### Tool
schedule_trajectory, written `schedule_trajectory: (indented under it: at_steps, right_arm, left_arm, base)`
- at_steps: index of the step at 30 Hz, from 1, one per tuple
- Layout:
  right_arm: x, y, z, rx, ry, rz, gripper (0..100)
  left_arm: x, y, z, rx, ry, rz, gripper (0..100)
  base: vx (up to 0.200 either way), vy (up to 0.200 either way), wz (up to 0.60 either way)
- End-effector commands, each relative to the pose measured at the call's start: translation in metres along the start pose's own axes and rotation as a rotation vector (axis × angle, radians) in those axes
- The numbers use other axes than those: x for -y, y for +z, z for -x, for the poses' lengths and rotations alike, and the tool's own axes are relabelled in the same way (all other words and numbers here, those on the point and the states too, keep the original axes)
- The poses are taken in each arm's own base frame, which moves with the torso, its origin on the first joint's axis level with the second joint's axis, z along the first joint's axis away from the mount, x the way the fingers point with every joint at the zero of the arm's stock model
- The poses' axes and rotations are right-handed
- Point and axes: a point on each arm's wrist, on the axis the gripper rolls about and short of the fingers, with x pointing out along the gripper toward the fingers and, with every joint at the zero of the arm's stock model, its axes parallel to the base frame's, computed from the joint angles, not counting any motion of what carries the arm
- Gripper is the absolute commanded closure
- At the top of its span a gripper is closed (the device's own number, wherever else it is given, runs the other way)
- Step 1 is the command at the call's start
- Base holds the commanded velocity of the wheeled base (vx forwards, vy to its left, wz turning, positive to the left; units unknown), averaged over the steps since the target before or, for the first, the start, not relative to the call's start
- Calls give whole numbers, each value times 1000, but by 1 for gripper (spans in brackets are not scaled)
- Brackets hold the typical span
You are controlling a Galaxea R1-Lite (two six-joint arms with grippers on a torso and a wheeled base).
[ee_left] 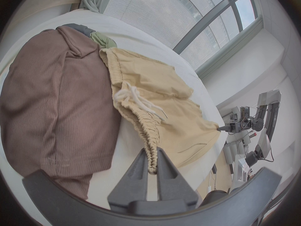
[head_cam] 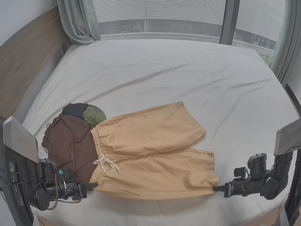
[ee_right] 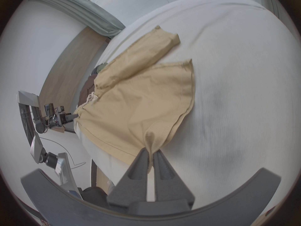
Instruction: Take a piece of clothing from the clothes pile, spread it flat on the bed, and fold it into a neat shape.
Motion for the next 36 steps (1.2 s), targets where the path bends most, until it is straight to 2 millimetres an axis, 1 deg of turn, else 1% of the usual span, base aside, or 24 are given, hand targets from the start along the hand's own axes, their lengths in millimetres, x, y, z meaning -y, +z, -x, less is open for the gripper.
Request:
schedule_trajectory:
  at_steps: [1,2,3,4,6,7,9,15,21,31,35,36]
  right_arm:
    - [-7,17,7,92,25,24,100]
    - [-7,17,7,93,25,25,100]
    - [-10,24,10,126,32,27,100]
    - [-10,24,10,127,33,26,100]
    - [-11,35,12,171,38,27,100]
    - [-10,37,12,180,37,24,100]
    - [-10,46,12,216,40,34,100]
    - [-10,63,8,277,46,33,100]
    - [-12,74,6,313,56,26,100]
    - [-13,88,4,335,59,30,100]
    - [-15,96,6,346,63,33,100]
    - [-17,102,6,356,67,29,100]
  left_arm:
    - [-3,11,-6,49,-5,-3,100]
    - [-3,11,-7,50,-5,-3,100]
    - [-3,16,-9,68,-6,4,100]
    - [-3,16,-10,70,-6,5,100]
    - [-2,25,-11,103,-14,8,100]
    - [-2,26,-11,111,-14,8,100]
    - [-1,33,-11,140,-18,14,100]
    - [1,45,-11,190,-25,33,100]
    - [1,52,-13,223,-4,82,100]
    - [3,58,-10,250,-12,92,100]
    - [3,61,-11,262,-14,97,100]
    - [3,62,-11,267,-15,108,100]
  base:
    - [0,0,0]
    - [0,0,0]
    - [0,0,0]
    - [0,0,0]
    - [0,0,0]
    - [0,0,0]
    - [0,0,0]
    - [0,0,0]
    - [0,0,0]
    - [0,0,0]
    - [0,0,0]
    - [0,0,0]
